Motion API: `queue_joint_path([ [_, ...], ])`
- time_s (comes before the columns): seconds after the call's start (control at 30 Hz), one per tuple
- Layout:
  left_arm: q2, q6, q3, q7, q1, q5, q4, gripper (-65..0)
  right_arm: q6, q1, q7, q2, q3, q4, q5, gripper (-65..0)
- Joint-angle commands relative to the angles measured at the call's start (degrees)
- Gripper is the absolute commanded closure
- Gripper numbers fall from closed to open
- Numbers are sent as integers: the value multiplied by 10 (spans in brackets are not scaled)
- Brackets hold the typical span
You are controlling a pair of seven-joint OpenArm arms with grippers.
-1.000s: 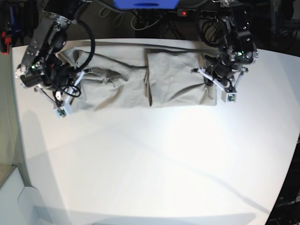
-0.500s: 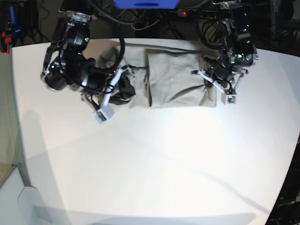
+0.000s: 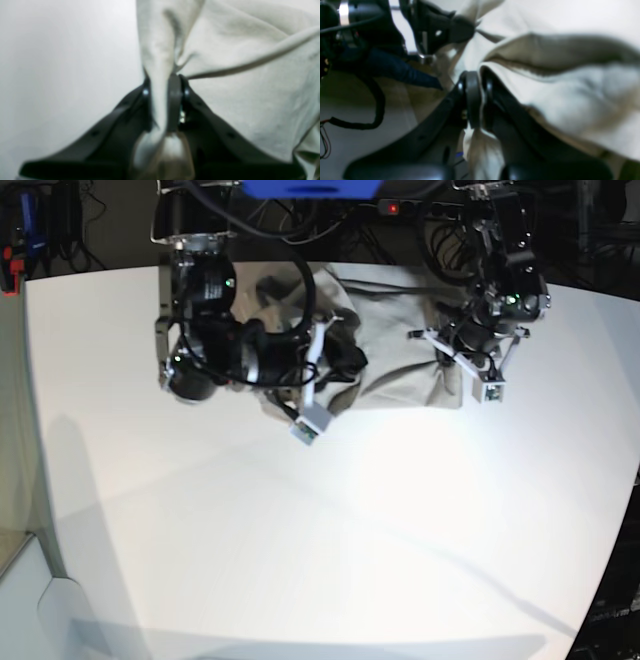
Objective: Layout the t-shirt on the table in an organized manner, then fold the t-shirt properly
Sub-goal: 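Lift the strip end with the right gripper and fold it toward the left gripper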
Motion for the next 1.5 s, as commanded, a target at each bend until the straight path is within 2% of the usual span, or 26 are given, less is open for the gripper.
queue_joint_path([
  [0.0, -1, 8, -1, 4, -2, 3, 8, -33, 7, 19, 27, -4, -17, -3, 20, 0],
  [0.27, 12, 9, -1, 4, -8, 3, 9, -34, 7, 78, 106, -4, -99, -91, 23, 0],
  [0.43, 13, 10, -1, 5, -10, 3, 7, -35, 7, 118, 153, -4, -139, -173, 87, 0],
  [0.57, 25, 10, -2, 5, -8, 3, 26, -39, 7, 130, 184, -4, -148, -211, 89, 0],
  [0.67, 28, 9, -2, 8, -8, 3, 49, -118, 7, 132, 185, -4, -148, -218, 89, 0],
  [0.83, 36, 8, -1, 5, -8, 3, 66, -348, 7, 138, 185, -4, -146, -215, 90, 0],
  [0.9, 37, 6, -1, 5, -8, 3, 66, -401, 7, 141, 185, -4, -145, -216, 90, 0],
  [1.03, 40, 5, -1, 3, -8, 2, 74, -417, 7, 141, 185, -4, -144, -216, 90, 0],
  [1.23, 35, 11, -1, 7, -7, -66, 113, -417, 7, 140, 185, -4, -145, -216, 90, 0],
  [1.4, 35, 12, -3, 11, 1, -62, 127, -416, 7, 140, 185, -4, -145, -216, 90, 0],
  [1.47, 35, 29, -11, 11, 7, -48, 128, -416, 7, 140, 185, -4, -145, -216, 90, 0],
])
